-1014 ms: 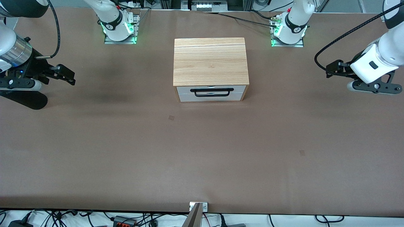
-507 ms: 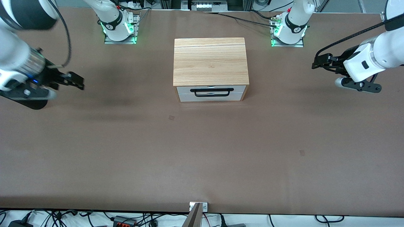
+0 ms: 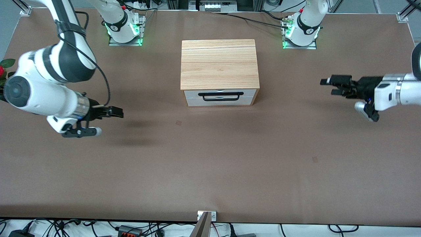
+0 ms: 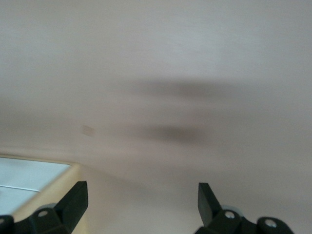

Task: Pull top drawer with both arms simultaneously
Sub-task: 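Reach both grippers toward the black drawer handle from either end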

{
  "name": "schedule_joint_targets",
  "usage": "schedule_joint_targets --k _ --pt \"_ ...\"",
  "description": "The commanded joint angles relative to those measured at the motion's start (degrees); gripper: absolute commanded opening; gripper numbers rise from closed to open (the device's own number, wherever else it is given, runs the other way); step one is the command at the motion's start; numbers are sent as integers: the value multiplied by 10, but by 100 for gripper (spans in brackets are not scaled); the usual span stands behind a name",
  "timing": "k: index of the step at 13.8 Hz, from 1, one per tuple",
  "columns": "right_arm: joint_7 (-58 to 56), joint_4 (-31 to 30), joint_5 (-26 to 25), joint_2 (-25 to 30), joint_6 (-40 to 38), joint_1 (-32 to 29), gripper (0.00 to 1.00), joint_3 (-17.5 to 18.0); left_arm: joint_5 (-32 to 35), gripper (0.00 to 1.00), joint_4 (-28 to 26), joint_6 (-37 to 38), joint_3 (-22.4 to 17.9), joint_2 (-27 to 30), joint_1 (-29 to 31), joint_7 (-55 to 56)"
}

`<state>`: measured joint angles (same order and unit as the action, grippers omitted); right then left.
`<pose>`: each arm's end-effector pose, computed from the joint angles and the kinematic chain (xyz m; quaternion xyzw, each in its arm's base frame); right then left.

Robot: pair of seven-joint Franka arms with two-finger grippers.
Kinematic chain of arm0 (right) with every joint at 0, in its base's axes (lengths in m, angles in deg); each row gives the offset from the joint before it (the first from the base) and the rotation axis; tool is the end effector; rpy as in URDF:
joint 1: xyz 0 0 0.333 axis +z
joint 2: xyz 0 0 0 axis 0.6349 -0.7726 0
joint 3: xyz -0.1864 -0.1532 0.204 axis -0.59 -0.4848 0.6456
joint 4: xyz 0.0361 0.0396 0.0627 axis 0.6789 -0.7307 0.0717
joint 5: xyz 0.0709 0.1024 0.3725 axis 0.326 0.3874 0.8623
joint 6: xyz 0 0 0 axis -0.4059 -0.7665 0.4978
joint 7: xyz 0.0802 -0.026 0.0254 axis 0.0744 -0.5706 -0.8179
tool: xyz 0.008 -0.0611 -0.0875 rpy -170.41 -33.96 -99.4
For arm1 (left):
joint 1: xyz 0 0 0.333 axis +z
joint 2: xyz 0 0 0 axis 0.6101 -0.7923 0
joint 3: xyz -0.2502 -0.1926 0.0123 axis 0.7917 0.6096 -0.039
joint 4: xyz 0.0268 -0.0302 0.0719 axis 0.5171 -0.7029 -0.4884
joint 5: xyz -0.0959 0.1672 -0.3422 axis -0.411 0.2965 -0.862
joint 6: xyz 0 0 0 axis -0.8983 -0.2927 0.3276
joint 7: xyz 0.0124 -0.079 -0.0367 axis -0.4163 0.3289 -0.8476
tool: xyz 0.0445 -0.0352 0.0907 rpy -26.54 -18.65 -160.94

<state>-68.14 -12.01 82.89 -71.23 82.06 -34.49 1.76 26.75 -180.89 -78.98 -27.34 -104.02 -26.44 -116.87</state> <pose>0.6395 0.1428 0.4095 -0.9918 -0.0173 0.0655 0.1084 0.5840 0.0213 0.4227 0.8995 -0.1065 -0.1446 0.3983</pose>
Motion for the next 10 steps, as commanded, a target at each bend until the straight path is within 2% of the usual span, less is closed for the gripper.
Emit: schedule_joint_targets --k 1,2,4,6,7,8,10 --pt "-8 15 134 -37 28 5 100 1 -114 100 -46 -36 3 -39 7 -67" --pt "-15 16 191 -46 36 6 100 1 -135 100 -66 -63 5 -41 3 -78" --pt "-88 14 258 -57 47 20 100 1 -190 100 -92 -111 38 -54 -6 -97" --pt "-209 7 371 -80 29 21 100 1 -235 100 -97 -134 71 -72 -8 -98" --pt "-263 6 423 -93 -7 22 100 1 -250 100 -97 -135 94 -88 -8 -102" --pt "-293 6 454 -105 -34 23 100 1 -264 100 -97 -145 118 -105 -8 -126" --pt "-317 6 462 -126 -41 37 100 1 -300 100 -102 -178 143 -140 -8 -209"
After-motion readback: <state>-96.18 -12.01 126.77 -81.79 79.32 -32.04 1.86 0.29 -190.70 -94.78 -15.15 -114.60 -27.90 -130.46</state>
